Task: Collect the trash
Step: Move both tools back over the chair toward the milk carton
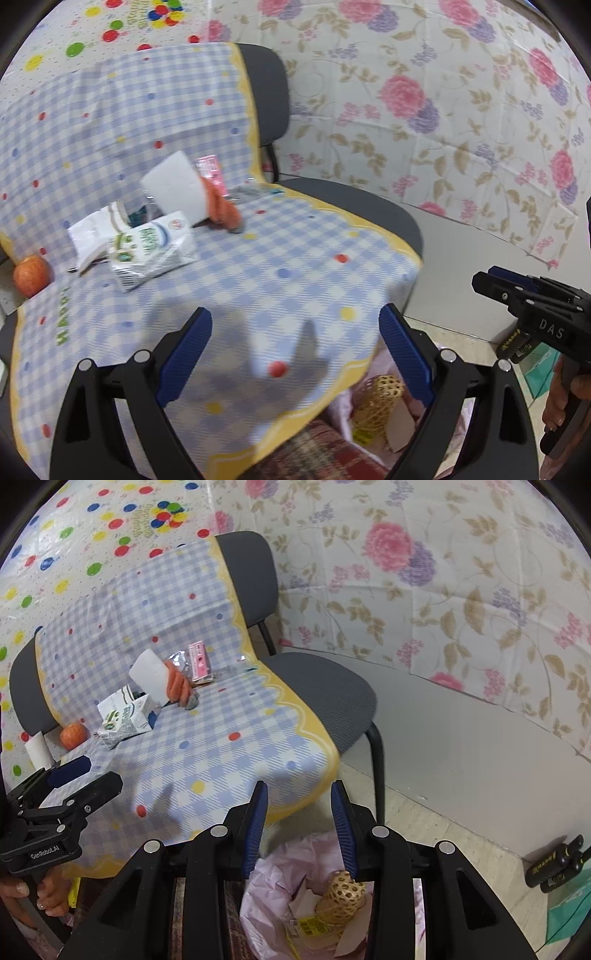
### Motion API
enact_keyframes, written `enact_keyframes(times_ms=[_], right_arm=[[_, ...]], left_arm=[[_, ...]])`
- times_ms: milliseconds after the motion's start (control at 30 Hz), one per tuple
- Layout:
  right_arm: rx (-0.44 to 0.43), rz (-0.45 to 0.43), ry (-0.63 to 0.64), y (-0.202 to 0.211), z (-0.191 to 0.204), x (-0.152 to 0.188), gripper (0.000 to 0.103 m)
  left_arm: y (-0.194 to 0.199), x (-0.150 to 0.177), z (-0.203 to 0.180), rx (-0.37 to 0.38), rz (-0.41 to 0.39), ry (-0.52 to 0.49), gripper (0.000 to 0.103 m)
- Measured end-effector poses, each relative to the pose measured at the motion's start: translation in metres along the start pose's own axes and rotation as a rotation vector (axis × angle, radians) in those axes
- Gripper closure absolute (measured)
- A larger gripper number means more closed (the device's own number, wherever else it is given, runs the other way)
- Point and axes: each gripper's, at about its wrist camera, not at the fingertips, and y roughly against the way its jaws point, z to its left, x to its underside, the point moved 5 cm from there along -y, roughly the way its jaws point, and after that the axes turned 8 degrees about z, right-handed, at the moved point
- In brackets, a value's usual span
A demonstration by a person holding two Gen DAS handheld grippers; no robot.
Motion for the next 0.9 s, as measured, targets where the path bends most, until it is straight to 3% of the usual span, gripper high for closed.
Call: enact_keyframes(times_ms=[533,900], right_arm=[[-0.084,-0.005,0.130,-0.043,0.079,-0.056,0.061],[-0.133,0.004,0.195,-0.083,0.129,-0.097,0.054]], left_arm=[[0.022,-0.024,0.134,-0.205,-0.056,0.177,0.014],[0.020,-0.047,0.187,-0.292,-0.070,0.216,0.014]])
